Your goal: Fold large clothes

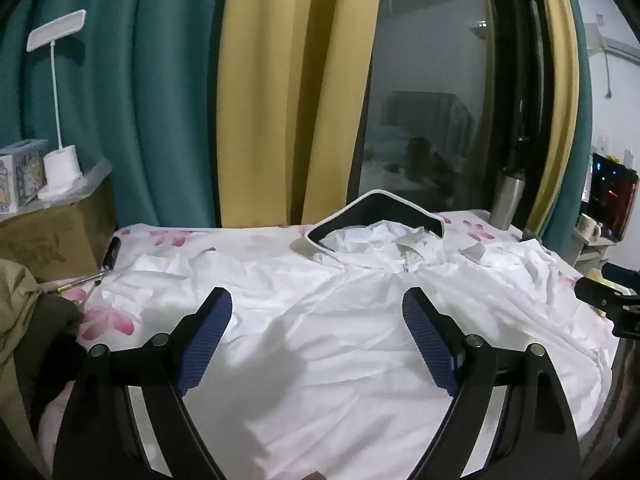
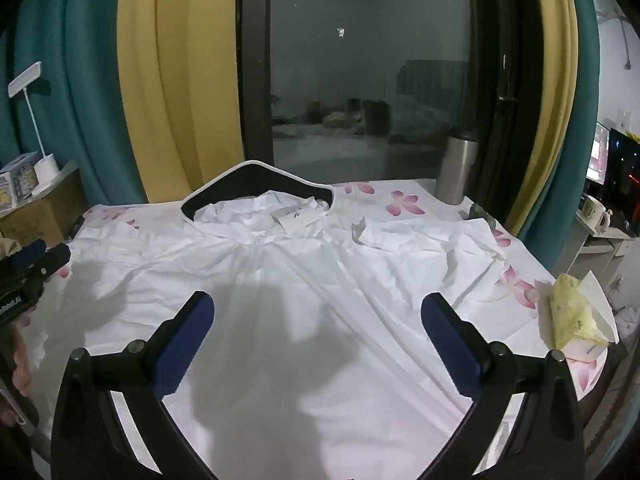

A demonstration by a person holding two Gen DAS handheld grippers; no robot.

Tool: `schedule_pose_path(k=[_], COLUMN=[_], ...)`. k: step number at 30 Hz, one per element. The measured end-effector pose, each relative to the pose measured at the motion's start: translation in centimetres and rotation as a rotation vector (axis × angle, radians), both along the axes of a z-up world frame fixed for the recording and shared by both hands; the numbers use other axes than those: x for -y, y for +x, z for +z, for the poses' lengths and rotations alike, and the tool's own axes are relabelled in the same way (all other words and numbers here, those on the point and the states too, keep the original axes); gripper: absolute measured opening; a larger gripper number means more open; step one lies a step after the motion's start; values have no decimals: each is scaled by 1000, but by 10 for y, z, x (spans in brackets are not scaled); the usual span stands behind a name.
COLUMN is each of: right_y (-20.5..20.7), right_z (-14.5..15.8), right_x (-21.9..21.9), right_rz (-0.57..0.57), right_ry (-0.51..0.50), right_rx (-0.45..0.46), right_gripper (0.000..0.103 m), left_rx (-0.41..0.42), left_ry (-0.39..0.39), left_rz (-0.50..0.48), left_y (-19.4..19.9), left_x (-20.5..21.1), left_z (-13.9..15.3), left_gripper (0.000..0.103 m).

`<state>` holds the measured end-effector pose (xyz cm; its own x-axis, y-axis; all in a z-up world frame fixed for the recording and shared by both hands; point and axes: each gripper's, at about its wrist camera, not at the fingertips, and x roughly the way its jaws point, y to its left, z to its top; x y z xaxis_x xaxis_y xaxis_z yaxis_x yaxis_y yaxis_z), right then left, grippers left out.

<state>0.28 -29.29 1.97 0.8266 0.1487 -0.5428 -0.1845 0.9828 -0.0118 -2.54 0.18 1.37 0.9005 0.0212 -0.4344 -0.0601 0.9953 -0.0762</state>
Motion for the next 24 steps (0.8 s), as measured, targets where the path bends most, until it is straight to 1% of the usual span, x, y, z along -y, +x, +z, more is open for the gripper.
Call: schedule_pose_path(k=[8,11,24], right_y=[-6,-8,-11], right_z=[6,8,9], right_x=[-2,-3,-3], right_rz=[4,5,2], right_ry=[-3,-5,-3], right_rx=[13,19,24], right_gripper=[102,102,102], left_rx=[11,21,25], left_ry=[-6,-17,8], left_rz=[-12,-32,-54], left_y=[-6,-10,-9], left_x=[1,1,10], left_z=[6,7,4], left_gripper=[90,90,90])
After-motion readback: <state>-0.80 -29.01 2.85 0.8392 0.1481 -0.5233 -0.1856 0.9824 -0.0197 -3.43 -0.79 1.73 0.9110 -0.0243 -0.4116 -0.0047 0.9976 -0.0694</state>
